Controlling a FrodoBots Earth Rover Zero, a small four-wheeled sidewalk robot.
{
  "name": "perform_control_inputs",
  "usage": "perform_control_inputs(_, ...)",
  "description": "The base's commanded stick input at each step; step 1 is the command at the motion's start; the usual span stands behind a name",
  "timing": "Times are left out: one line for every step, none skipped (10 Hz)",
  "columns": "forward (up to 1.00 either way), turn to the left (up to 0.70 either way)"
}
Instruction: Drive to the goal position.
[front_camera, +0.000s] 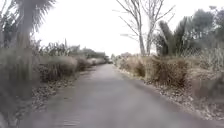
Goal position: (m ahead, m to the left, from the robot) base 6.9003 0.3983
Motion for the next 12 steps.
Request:
perform_control_inputs(1.00,0.00)
perform_control_inputs(1.00,0.00)
perform_control_inputs(1.00,0.00)
perform_control_inputs(1.00,0.00)
perform_control_inputs(1.00,0.00)
perform_control_inputs(1.00,0.00)
perform_control_inputs(1.00,0.00)
perform_control_inputs(1.00,0.00)
perform_control_inputs(1.00,0.00)
perform_control_inputs(1.00,0.00)
perform_control_inputs(1.00,0.00)
perform_control_inputs(1.00,0.00)
